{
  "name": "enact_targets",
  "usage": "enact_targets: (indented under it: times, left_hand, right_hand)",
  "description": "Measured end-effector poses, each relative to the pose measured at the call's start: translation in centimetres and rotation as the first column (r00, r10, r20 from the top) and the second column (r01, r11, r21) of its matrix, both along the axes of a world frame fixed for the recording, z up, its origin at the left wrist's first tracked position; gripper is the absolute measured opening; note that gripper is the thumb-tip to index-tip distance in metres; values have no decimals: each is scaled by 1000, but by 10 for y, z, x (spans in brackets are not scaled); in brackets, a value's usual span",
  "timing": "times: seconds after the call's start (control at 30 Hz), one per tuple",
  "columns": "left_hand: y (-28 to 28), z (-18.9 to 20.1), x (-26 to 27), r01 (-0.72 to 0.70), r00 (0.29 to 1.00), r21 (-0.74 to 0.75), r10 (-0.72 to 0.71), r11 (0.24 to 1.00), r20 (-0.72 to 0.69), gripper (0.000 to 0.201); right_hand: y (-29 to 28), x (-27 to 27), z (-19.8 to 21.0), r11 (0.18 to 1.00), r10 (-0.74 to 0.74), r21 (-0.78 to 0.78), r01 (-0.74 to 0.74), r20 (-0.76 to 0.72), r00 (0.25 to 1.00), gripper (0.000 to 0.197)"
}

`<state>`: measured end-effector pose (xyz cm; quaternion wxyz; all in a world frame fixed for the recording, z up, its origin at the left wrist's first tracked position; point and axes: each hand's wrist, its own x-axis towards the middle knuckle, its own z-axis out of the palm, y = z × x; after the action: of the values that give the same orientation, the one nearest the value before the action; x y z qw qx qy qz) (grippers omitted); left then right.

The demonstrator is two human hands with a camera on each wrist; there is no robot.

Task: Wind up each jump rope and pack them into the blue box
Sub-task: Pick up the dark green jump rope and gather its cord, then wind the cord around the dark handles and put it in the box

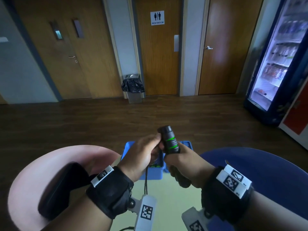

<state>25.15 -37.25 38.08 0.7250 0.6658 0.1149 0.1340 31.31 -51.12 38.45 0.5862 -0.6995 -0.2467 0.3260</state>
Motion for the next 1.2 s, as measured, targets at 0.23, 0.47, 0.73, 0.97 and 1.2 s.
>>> enact_targets:
  times: [0.23,0.47,0.73,0.97,1.2]
  left_hand:
    - [-6,1,2,51,995,53,-56,997,86,29]
    - [-6,13,4,131,979,172,-154,976,133,29]
    - [9,15,1,188,958,337,-248,923,144,33]
    - [45,10,7,553,832,204,-547,808,-89,40]
    - [26,31,12,668,744,693,-207,270,-636,25]
  right_hand:
    - [-9,1,4,975,136,221,-39,-443,886,23]
    - [-16,2,8,956,174,290,-27,-495,851,24]
    - [-35,3,11,895,326,432,-115,-456,828,31]
    - [-48,-3,31,880,465,44,-473,120,877,26]
    - [-37,-14,5,647,752,-763,8,639,159,27]
